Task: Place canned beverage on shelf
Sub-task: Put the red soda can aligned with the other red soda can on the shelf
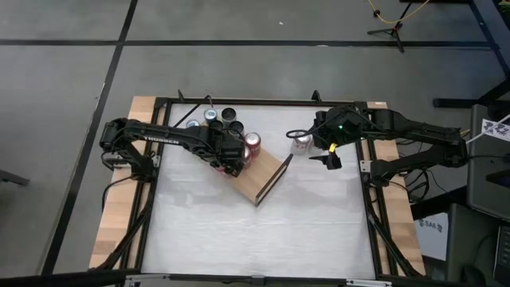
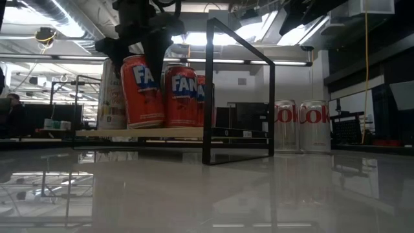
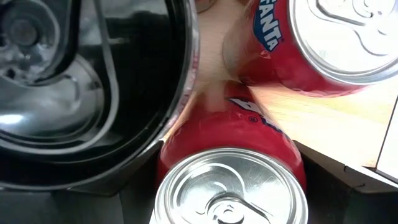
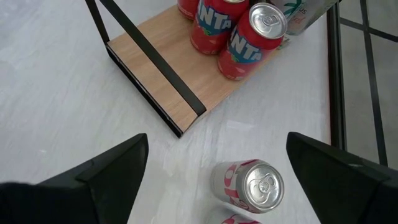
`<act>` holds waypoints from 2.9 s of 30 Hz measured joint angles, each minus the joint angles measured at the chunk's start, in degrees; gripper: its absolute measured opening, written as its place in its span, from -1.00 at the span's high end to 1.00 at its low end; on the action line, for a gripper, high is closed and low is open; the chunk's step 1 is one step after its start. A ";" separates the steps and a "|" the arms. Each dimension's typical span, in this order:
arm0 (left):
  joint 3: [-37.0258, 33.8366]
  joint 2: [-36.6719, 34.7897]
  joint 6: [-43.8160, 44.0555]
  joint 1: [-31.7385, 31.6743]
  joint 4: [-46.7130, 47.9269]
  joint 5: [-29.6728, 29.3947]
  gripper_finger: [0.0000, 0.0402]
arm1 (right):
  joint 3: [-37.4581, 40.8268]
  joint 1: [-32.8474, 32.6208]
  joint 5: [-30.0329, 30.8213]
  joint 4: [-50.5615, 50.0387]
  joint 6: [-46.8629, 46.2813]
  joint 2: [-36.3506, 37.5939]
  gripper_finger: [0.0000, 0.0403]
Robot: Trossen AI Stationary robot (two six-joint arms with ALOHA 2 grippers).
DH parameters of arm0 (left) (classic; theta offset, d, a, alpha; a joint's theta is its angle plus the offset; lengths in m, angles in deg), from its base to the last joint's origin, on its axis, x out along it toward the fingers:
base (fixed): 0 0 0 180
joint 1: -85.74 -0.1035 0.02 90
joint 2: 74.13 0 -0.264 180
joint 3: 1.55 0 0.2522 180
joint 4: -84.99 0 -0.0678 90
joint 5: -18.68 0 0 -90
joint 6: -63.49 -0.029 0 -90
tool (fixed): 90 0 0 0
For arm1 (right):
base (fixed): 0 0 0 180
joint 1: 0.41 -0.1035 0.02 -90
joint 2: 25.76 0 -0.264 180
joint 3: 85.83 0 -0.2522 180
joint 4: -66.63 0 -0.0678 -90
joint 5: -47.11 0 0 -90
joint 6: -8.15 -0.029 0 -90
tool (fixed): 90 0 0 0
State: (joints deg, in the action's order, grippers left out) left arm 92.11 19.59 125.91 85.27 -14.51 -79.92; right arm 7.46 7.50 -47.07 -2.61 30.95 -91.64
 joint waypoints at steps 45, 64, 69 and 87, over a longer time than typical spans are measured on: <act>0.02 0.04 0.48 0.02 -0.44 -0.37 -0.59 | 0.00 -0.01 0.01 0.02 0.01 0.00 -0.88; 0.02 0.04 -0.02 0.11 -1.60 -0.96 -0.60 | 0.00 -0.01 0.02 0.02 0.01 0.00 -0.88; 0.02 0.04 -0.02 0.11 -1.60 -0.96 -0.60 | 0.00 0.00 0.00 0.02 -0.01 0.00 -0.88; 0.02 0.04 2.45 0.13 -1.64 -2.69 -0.60 | 0.01 -0.01 0.02 0.02 0.00 0.00 -0.88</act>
State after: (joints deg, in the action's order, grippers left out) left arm 92.13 19.63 128.35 85.40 -16.15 -82.61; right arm 7.47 7.49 -47.06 -2.59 30.94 -91.64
